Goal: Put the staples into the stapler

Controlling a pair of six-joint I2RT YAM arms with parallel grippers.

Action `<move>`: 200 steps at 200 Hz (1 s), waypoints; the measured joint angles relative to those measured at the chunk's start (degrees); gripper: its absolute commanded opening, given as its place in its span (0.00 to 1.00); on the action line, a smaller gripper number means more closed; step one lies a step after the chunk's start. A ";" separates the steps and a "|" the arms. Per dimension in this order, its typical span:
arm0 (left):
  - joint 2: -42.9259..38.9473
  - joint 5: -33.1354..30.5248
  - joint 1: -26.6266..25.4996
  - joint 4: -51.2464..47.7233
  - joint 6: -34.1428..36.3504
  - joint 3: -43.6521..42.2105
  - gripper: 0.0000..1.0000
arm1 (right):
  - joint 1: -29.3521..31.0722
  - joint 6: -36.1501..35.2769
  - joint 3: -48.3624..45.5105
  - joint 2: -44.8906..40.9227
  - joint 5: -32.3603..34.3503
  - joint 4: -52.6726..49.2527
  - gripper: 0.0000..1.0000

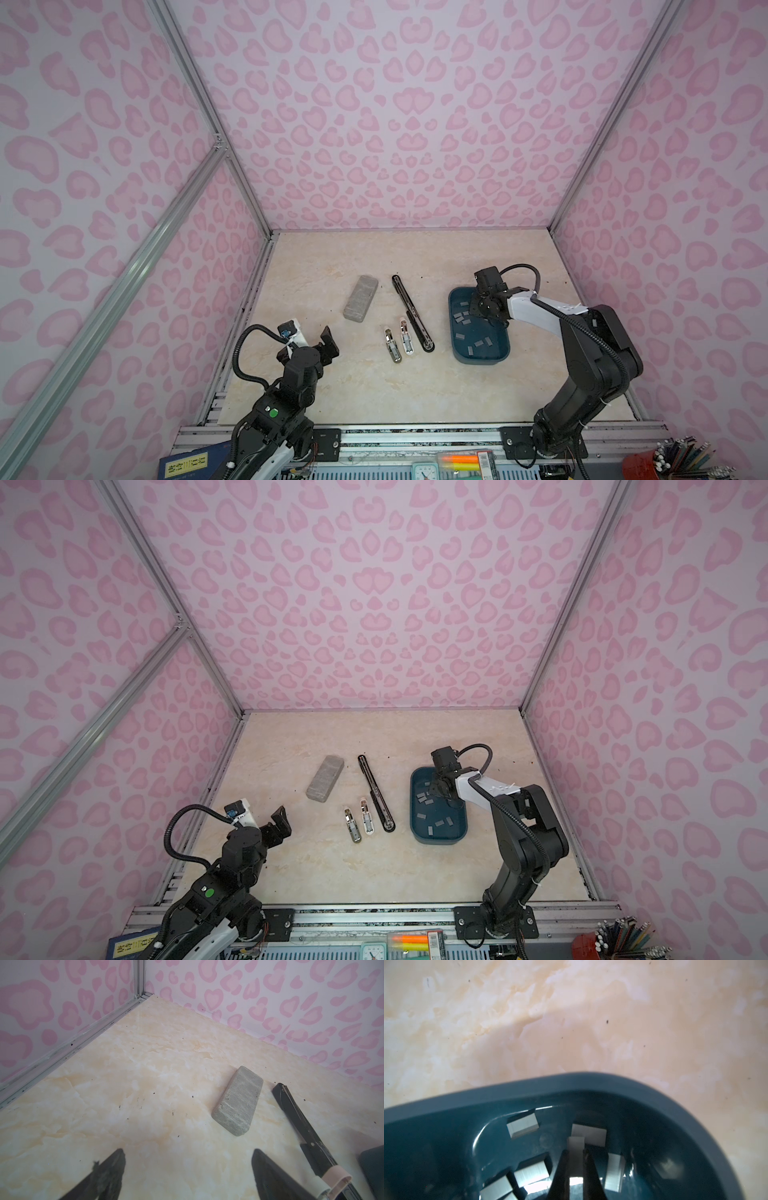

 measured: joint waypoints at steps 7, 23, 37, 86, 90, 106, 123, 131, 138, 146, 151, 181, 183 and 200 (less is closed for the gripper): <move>-0.04 -0.13 0.00 0.00 0.00 0.00 0.96 | -0.17 -0.15 0.26 0.26 -0.20 0.04 0.14; -0.50 -0.35 0.00 -0.04 -0.02 0.00 0.96 | -0.63 -0.57 0.59 0.81 -0.57 0.20 0.22; -1.49 -0.50 0.00 -0.07 -0.02 0.00 0.96 | -0.79 -1.05 0.59 1.20 -1.09 -0.02 0.26; -4.70 -0.92 0.00 -0.15 -0.17 -0.61 0.96 | -0.81 -2.05 0.37 -0.07 -2.49 0.35 0.31; -4.87 -0.92 0.00 -0.15 -0.17 -0.63 0.96 | -0.81 -2.08 0.37 -0.24 -2.49 0.35 0.31; -5.35 -0.92 0.00 -0.20 -0.28 -0.68 0.96 | -0.74 -2.32 0.24 -1.62 -2.47 0.24 0.32; -5.73 -0.92 0.00 -0.28 -0.46 -0.72 0.96 | -0.31 -2.47 -0.24 -3.93 -1.38 0.02 0.34; -5.81 -0.92 0.00 -0.28 -0.46 -0.79 0.96 | 0.04 -2.45 -0.57 -5.18 -0.96 -0.24 0.36; -5.88 -0.92 0.00 -0.33 -0.48 -0.85 0.96 | 0.37 -2.40 -0.87 -6.23 -0.72 -0.35 0.39; -5.97 -0.92 0.00 -0.33 -0.48 -0.92 0.96 | 1.07 -2.16 -1.42 -7.58 -0.07 -0.35 0.44; -5.99 -0.92 0.00 -0.33 -0.48 -0.92 0.96 | 1.64 -1.73 -1.75 -8.33 0.28 -0.50 0.46; -5.77 -0.92 0.00 -0.33 -0.48 -0.92 0.96 | 6.38 0.63 -2.45 -10.01 1.16 -0.85 0.49; -5.75 -0.92 0.00 -0.33 -0.48 -0.92 0.96 | 6.73 0.81 -2.45 -9.97 1.16 -0.85 0.49; -5.51 -0.92 0.00 -0.33 -0.48 -0.92 0.96 | 8.22 2.21 -2.45 -9.16 1.09 -0.90 0.53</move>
